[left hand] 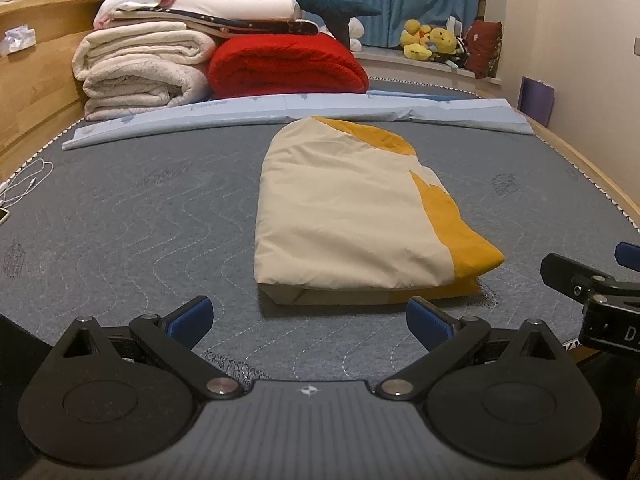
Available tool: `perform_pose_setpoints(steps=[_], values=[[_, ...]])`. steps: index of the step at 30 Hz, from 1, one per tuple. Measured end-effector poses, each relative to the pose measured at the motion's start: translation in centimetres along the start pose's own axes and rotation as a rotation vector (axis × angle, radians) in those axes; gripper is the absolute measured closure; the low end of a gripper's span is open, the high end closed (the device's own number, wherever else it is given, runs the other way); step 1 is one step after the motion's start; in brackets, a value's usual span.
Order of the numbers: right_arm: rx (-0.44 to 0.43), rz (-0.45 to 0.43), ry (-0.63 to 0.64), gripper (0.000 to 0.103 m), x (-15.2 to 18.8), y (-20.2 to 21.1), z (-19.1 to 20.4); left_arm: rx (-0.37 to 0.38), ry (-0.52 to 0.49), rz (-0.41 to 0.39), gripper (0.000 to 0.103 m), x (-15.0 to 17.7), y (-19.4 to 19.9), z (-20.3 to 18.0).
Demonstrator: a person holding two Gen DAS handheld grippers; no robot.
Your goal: Fold large clothes
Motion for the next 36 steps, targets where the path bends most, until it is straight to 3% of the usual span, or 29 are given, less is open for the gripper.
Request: perform_pose_setpoints(steps=[36], values=[[-0.002,-0.003,0.002,0.001,-0.13,-0.05,0.23,0.011,-0.008,0.002,0.000,0.17,-0.05,-0.52]])
Point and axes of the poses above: each gripper's, at about its wrist camera, not at the fingertips, and y roughly against the way its jaws point, z to its left, x to its underside, the point moved 2 cm from there along -y, roughly the way its jaws point, and after that the axes turned 11 degrees about y, right-handed, at the moved point
